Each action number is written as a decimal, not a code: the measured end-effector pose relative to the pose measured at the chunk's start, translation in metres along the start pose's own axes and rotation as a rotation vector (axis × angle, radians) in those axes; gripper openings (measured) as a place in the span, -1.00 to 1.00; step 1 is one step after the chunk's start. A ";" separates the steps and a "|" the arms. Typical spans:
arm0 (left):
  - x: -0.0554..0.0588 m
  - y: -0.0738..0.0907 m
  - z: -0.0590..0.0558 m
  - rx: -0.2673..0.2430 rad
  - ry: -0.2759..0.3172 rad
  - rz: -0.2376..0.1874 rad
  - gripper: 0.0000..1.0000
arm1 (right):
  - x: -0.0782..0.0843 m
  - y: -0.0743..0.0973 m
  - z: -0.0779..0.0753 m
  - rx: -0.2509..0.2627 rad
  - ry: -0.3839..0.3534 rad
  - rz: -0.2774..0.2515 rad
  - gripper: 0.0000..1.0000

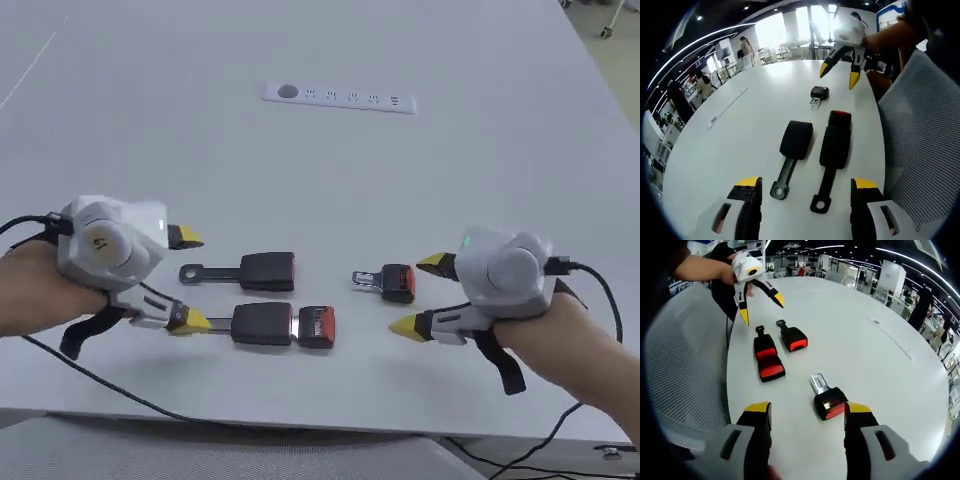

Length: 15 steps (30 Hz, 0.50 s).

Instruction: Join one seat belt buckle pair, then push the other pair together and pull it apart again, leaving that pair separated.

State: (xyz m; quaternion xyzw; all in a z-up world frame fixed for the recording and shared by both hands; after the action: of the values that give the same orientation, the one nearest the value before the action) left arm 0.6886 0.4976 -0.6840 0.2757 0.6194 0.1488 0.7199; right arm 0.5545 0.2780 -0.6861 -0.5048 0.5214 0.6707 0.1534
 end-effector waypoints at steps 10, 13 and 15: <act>0.008 0.034 -0.006 -0.102 0.081 -0.007 0.80 | -0.004 0.014 0.016 0.073 -0.029 -0.027 0.40; 0.008 0.038 -0.005 -0.125 0.100 -0.018 0.86 | -0.005 0.017 0.021 0.083 -0.043 -0.040 0.47; 0.009 0.041 -0.004 -0.139 0.109 -0.014 0.89 | -0.005 0.019 0.024 0.088 -0.049 -0.047 0.50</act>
State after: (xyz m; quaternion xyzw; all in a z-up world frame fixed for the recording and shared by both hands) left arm 0.6911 0.5364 -0.6679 0.2122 0.6478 0.2010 0.7035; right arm 0.5309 0.2925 -0.6730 -0.4930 0.5344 0.6555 0.2041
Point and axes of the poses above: the centre of the closed fingertips' face, and the gripper's own axes: y roughly backward along the fingers, z roughly to its left, x roughly out of its underside, the point moved 1 cm from there along y, roughly backward along the fingers, and after that the axes turned 15 degrees about -z, right-handed, at the moved point
